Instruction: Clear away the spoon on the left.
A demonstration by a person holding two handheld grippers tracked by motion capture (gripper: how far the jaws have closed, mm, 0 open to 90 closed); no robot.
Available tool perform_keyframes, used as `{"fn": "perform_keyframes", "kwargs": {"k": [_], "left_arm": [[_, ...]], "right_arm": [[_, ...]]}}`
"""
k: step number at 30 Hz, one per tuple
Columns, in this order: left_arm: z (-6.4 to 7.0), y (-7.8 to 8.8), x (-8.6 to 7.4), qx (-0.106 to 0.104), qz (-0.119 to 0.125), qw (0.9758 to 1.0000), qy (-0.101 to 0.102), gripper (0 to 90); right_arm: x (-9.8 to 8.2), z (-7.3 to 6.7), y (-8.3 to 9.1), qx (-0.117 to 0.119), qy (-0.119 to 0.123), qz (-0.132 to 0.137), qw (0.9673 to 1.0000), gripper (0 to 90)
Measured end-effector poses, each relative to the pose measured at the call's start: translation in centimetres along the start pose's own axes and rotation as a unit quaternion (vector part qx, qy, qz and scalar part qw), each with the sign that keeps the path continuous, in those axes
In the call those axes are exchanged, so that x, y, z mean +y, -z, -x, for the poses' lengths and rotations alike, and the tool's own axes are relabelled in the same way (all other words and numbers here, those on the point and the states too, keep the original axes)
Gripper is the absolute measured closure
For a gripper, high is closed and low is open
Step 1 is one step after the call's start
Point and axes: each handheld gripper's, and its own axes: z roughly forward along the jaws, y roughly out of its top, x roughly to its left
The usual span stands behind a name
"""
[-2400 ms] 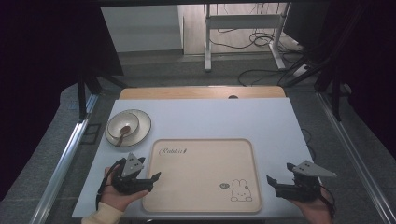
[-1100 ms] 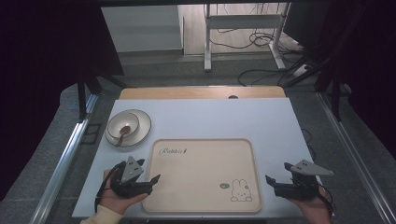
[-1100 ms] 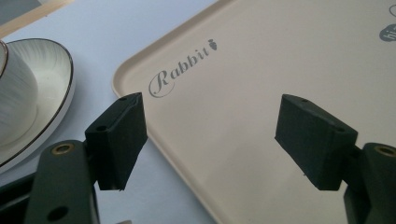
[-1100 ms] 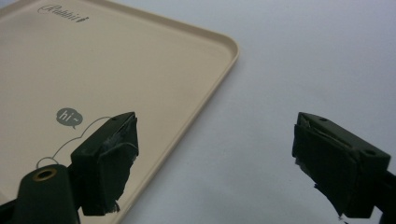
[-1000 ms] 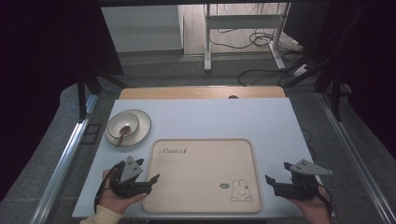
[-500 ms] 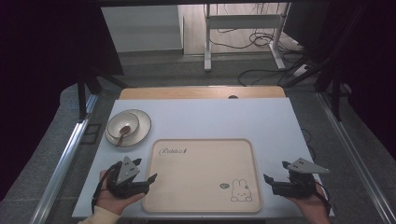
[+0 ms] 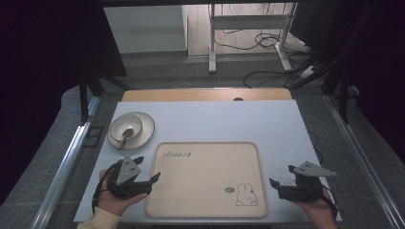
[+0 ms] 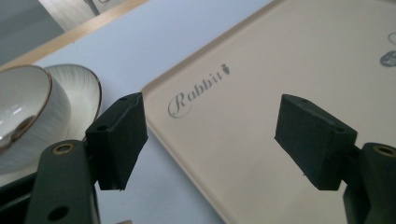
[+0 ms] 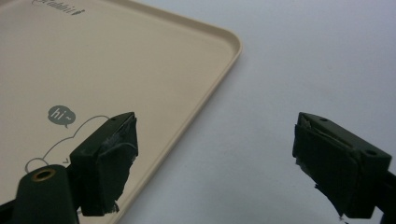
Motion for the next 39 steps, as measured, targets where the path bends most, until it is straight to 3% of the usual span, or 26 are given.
{"fn": "perform_keyframes", "kwargs": {"k": [8, 16, 25, 39], "left_arm": [[-0.2, -0.3, 1.7, -0.004, 0.006, 1.0, -0.006, 23.5], [-2.6, -0.7, 3.4, 0.003, 0.008, 0.9998, 0.015, 22.9], [-4.0, -0.8, 2.8, 0.021, 0.012, 0.9991, 0.035, 22.7], [-6.1, 1.0, 1.1, 0.059, 0.016, 0.9962, 0.063, 22.8]], "right_arm": [[0.0, -0.2, 0.1, -0.003, 0.004, -0.001, 1.0, 14.4], [-0.1, -0.1, 0.0, -0.002, 0.003, -0.003, 1.0, 14.4], [-0.2, 0.0, 0.0, -0.001, 0.007, -0.007, 0.9999, 14.4], [0.0, -0.2, -0.2, -0.002, 0.011, -0.007, 0.9999, 14.4]]}}
